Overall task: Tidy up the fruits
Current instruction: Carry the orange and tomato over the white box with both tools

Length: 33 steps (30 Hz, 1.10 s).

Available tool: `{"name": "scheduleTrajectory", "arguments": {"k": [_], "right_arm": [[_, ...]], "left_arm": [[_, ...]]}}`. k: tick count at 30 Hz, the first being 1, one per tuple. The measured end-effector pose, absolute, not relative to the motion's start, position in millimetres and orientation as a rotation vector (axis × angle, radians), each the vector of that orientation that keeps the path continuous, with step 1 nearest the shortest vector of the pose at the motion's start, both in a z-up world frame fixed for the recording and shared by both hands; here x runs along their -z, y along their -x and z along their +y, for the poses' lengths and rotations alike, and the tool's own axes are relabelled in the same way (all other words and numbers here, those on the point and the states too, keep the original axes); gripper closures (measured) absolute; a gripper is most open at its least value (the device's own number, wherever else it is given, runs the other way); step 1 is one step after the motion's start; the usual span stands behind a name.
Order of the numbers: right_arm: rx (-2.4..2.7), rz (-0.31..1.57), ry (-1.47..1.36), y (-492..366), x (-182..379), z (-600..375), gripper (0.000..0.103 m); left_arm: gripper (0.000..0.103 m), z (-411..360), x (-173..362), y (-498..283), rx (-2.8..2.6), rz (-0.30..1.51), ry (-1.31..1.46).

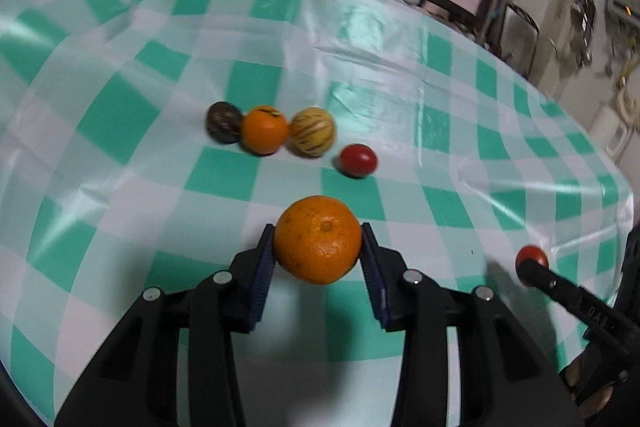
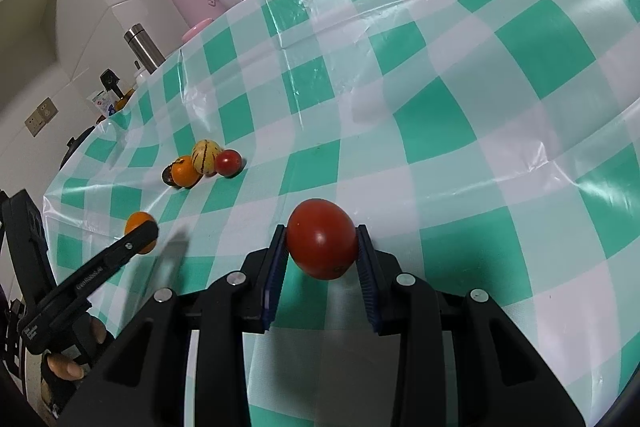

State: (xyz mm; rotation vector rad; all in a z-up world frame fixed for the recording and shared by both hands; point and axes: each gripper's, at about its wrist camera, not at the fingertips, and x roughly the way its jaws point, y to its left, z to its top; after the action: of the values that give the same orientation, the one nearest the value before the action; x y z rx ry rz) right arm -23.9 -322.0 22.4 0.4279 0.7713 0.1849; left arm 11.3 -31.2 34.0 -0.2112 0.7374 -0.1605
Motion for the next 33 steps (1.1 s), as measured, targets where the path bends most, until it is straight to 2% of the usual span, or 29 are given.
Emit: {"name": "scheduleTrajectory", "arguments": {"k": [18,21,33], "right_arm": [[-0.167,0.8,-0.443,21,-20,-322,0.07],[-0.184,0.782,-0.492,46,-24,-315,0.07],[-0.196,0.726,-0.356,146,-48,-289,0.07]], "left_arm": [[0.061,-18,-38,-3,0.149,0.696,0.254],[0.061,-13,-42,12,0.151,0.702,0.252],[0.061,-37,-38,84,0.293,0.753,0.167]]}}
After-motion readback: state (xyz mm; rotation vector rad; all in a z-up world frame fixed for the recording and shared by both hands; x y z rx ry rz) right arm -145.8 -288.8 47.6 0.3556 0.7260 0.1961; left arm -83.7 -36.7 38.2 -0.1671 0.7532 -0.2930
